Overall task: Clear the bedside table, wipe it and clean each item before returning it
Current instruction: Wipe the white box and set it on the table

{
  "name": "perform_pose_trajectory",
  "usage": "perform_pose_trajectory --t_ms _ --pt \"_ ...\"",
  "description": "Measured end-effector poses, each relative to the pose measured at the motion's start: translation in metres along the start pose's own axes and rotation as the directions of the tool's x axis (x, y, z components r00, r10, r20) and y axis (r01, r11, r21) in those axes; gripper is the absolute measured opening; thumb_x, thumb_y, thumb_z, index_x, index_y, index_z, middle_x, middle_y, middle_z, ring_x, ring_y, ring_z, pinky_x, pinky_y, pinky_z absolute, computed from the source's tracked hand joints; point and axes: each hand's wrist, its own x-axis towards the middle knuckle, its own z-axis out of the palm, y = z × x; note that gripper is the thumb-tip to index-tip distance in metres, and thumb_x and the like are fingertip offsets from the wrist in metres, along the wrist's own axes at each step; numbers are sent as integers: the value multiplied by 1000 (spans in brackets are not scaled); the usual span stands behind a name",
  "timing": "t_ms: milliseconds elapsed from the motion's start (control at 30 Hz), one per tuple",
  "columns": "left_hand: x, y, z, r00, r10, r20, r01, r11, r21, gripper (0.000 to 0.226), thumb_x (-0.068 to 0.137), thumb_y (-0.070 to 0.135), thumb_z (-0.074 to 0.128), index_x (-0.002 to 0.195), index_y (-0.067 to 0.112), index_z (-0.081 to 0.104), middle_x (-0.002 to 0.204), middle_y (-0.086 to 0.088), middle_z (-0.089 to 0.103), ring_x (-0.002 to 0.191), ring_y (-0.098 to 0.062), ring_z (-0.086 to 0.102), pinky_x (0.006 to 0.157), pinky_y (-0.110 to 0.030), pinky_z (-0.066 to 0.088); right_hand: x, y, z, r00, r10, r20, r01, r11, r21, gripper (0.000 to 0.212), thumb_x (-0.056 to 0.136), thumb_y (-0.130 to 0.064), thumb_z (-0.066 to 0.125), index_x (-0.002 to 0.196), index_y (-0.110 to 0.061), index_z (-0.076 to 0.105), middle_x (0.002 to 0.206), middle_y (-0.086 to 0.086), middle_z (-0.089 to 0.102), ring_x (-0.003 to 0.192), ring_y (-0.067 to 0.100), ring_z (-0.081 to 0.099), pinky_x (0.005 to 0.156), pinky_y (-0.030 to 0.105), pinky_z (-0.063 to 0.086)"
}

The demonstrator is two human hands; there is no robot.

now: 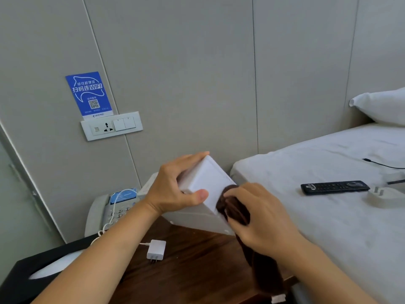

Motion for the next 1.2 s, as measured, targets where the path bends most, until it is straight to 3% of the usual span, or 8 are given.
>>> perform_pose_trajectory --t_ms 167,333,467,600,733,900,1100,1200 --pt "2 5 6 999 15 34 -15 1000 -18 80 74 49 75 145 15 57 140 4 64 122 -21 63 96 -27 52 15 13 8 944 256 -209 -240 966 98 22 83 -29 72 106 -30 71 98 -12 64 95 16 60 79 31 50" --pt "0 6 5 1000 -1 15 2 999 -39 80 73 49 74 144 16 58 137 4 65 119 -21 64 93 -23 51 -12 -13 22 973 155 -170 -134 983 129 34 80 -23 82 111 -27 69 104 -13 63 97 9 57 81 10 42" --pt "0 8 10 999 -6 41 8 999 -35 79 73 50 74 144 21 57 138 6 64 118 -21 64 92 -25 53 -1 1 18 918 306 -252 -274 949 154 21 85 -27 73 106 -30 70 97 -14 62 95 16 60 79 31 51" --pt "-1 6 8 1000 2 3 -2 999 -52 79 73 48 74 143 15 59 138 4 65 119 -18 64 92 -21 50 -23 -20 17 986 140 -88 -121 975 186 26 83 -41 66 106 -30 69 100 -17 61 96 10 59 78 24 52" --pt "-3 9 12 1000 18 23 -17 999 -48 77 73 47 75 143 22 58 139 5 64 123 -21 63 95 -28 53 -4 9 6 948 267 -173 -234 954 187 18 82 -28 75 99 -32 72 96 -18 64 94 10 62 80 34 53" --pt "-7 7 11 1000 21 -2 -21 998 -57 77 73 48 74 143 20 57 137 4 65 118 -22 64 91 -28 53 -26 -15 8 995 82 -59 -69 979 192 22 83 -38 68 103 -32 68 99 -18 61 95 10 60 76 30 53" --pt "-7 10 13 1000 11 -22 -11 999 -33 78 72 48 75 143 21 59 138 4 64 121 -20 64 93 -32 55 7 6 3 951 258 -169 -229 957 177 13 82 -29 75 94 -29 72 90 -13 65 89 10 62 78 34 52" --pt "-9 9 12 999 27 -37 -28 999 -32 77 72 47 74 142 19 59 139 3 65 122 -20 64 94 -32 53 -7 -4 5 970 201 -136 -174 967 187 17 82 -26 77 97 -30 71 93 -16 63 91 9 61 78 29 51"
